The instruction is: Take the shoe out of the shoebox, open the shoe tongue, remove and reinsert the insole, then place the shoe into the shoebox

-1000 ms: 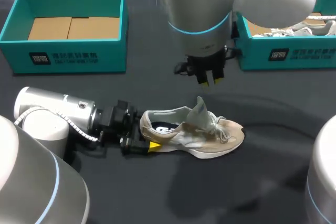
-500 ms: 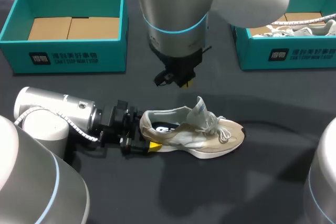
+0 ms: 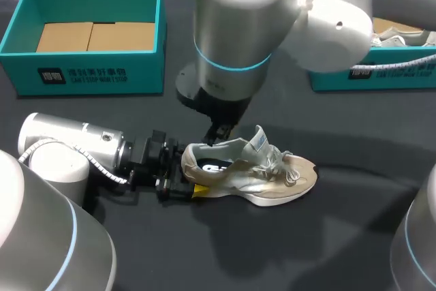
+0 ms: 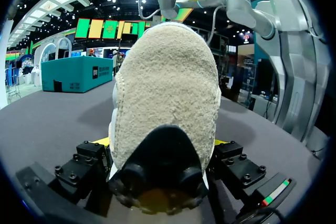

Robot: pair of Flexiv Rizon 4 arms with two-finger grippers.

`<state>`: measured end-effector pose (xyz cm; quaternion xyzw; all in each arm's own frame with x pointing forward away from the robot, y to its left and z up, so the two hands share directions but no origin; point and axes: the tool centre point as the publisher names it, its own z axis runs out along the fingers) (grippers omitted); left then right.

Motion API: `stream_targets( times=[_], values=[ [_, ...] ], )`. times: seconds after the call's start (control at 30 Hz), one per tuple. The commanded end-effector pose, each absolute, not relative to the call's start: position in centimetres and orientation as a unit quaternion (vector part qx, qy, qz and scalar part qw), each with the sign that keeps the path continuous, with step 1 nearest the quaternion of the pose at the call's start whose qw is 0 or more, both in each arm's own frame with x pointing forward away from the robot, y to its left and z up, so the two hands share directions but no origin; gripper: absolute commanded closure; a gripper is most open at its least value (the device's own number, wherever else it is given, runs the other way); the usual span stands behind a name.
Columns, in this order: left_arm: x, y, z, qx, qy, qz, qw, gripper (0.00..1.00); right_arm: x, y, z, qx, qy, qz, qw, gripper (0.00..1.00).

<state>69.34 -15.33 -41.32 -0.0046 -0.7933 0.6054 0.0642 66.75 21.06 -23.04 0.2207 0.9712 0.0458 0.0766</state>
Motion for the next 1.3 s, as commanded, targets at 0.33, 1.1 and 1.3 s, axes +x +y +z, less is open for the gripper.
stream_targets(
  times=[0.33,1.1,1.3],
  values=[
    [69.1,-15.4,-41.9,-0.004,-0.793,0.605,0.064,1.00,68.6,23.6,-27.4,0.137,0.988,0.074,0.019,1.00],
    [69.1,-15.4,-41.9,-0.004,-0.793,0.605,0.064,1.00,68.7,23.8,-33.1,0.121,0.985,0.123,-0.031,1.00],
    [69.1,-15.4,-41.9,-0.004,-0.793,0.605,0.064,1.00,68.7,23.8,-33.1,0.121,0.985,0.123,-0.031,1.00]
  ],
)
